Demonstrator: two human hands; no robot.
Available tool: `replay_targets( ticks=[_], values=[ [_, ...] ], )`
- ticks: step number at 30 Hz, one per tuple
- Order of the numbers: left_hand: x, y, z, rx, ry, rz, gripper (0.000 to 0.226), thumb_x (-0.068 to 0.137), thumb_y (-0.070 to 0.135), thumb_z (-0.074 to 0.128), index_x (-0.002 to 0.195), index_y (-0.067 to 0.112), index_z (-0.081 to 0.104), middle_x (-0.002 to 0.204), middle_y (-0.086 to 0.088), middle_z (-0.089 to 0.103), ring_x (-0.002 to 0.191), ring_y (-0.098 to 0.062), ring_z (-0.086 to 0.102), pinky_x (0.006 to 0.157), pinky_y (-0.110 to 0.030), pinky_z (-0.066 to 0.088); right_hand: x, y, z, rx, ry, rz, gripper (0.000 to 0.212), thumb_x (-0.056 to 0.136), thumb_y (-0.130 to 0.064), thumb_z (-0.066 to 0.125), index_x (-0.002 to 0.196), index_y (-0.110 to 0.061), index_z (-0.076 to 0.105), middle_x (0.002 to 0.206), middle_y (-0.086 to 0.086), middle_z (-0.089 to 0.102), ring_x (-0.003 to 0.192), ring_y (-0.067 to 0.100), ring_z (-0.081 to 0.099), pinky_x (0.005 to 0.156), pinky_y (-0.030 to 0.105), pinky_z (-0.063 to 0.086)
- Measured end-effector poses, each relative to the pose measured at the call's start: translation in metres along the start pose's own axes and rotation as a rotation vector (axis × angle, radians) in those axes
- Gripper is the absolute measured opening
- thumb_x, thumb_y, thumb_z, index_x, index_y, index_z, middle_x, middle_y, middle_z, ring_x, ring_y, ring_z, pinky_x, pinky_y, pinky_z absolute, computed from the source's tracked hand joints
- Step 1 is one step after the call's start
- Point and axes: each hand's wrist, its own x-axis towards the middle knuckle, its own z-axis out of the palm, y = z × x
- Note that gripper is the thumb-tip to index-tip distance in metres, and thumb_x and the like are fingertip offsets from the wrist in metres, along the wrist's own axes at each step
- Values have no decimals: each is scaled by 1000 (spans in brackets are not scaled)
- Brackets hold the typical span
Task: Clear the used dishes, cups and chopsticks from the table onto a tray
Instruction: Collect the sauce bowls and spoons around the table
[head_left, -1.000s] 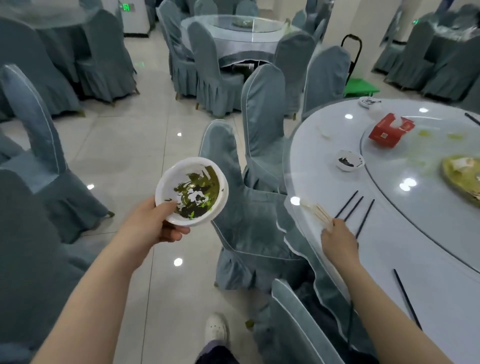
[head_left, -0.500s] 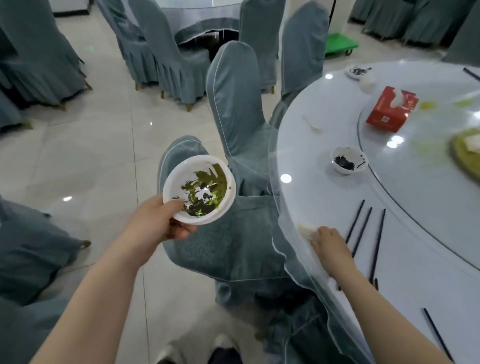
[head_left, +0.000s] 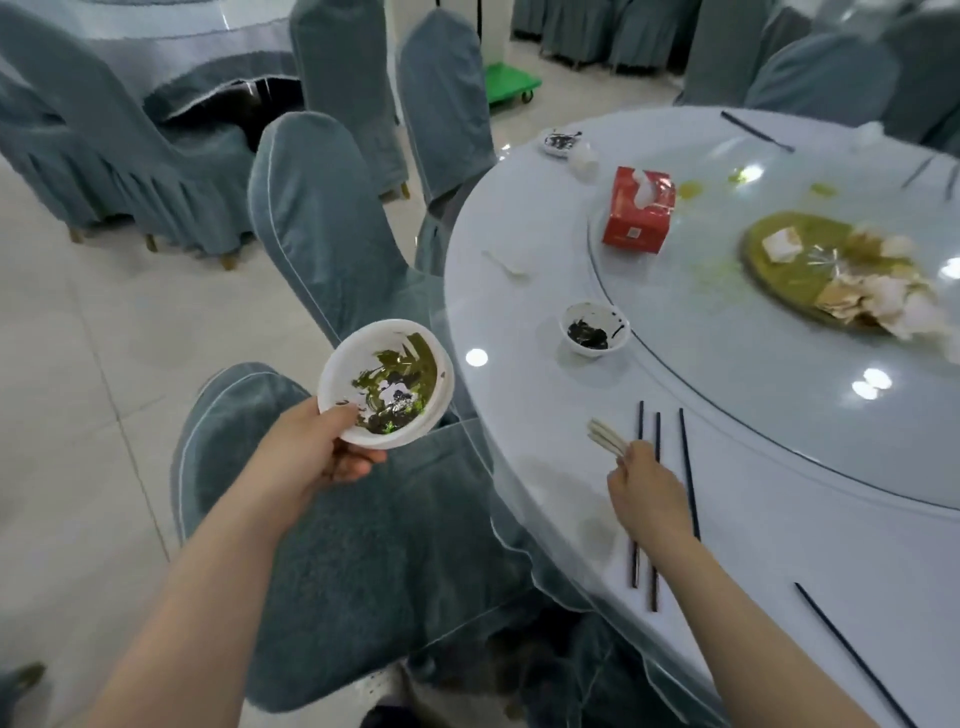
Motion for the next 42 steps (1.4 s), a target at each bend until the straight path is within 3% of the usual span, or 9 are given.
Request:
replay_targets(
  ticks=[10, 14, 19, 22, 24, 27, 34, 39, 42],
  values=[
    [90, 45, 19, 94, -98, 32, 14, 99, 19, 49, 101, 11, 60, 64, -18, 71, 40, -16, 59, 39, -21, 49, 34, -19, -19, 437, 100, 228, 20, 93, -32, 45, 78, -19, 44, 65, -4, 58, 56, 16, 53, 52, 29, 41],
    [110, 66, 36, 129, -94, 47, 13, 100, 19, 47, 100, 13, 59, 63, -17, 70, 38, -15, 58, 41, -22, 51, 80, -28, -26, 406, 103, 309, 25, 87, -32, 48, 71, -14, 42, 61, -2, 46, 52, 16, 41, 49, 27, 31],
    [129, 82, 64, 127, -25, 14, 12, 100, 19, 47, 97, 18, 58, 64, -15, 71, 39, -14, 58, 43, -22, 53, 152, -29, -28, 312, 101, 308, 30, 90, -27, 48, 65, -10, 47, 61, 4, 51, 61, 26, 47, 52, 31, 33],
    [137, 87, 74, 153, -3, 25, 12, 100, 19, 47, 96, 20, 58, 64, -14, 72, 39, -14, 59, 45, -22, 54, 186, -33, -21, 369, 103, 344, 42, 90, -40, 51, 60, -11, 53, 60, 3, 55, 59, 21, 51, 51, 29, 34],
    [138, 85, 76, 190, 5, 29, 14, 100, 19, 46, 96, 21, 58, 64, -13, 72, 39, -13, 58, 48, -24, 54, 202, -36, -14, 445, 69, 425, 43, 85, -48, 57, 64, -10, 59, 65, 5, 58, 62, 19, 54, 53, 30, 37],
    [134, 81, 73, 237, -12, 18, 13, 100, 21, 46, 98, 22, 59, 66, -13, 73, 42, -15, 60, 52, -29, 54, 215, -37, -2, 600, 17, 548, 32, 79, -37, 66, 77, -6, 67, 70, 9, 61, 63, 27, 55, 56, 30, 43],
    [128, 75, 33, 294, -54, 18, 12, 100, 18, 46, 103, 23, 57, 67, -11, 73, 43, -14, 62, 45, -22, 52, 177, -81, -13, 781, -41, 477, 13, 78, -15, 59, 72, -4, 57, 47, 2, 36, 40, 16, 29, 40, 23, 23],
    [117, 67, -5, 333, -157, 31, 15, 96, 15, 48, 103, 24, 57, 64, -13, 72, 46, -18, 61, 55, -31, 54, 103, -144, -54, 908, -69, 353, 22, 83, -12, 61, 66, -10, 48, 41, -6, 29, 36, 12, 21, 39, 21, 17],
    [104, 58, -28, 352, -211, 85, 20, 95, 11, 48, 97, 29, 56, 62, -9, 71, 45, -16, 62, 47, -27, 54, 42, -180, -66, 969, -64, 320, 24, 86, -12, 60, 67, -12, 46, 43, -6, 28, 38, 12, 20, 39, 21, 16]
  ],
)
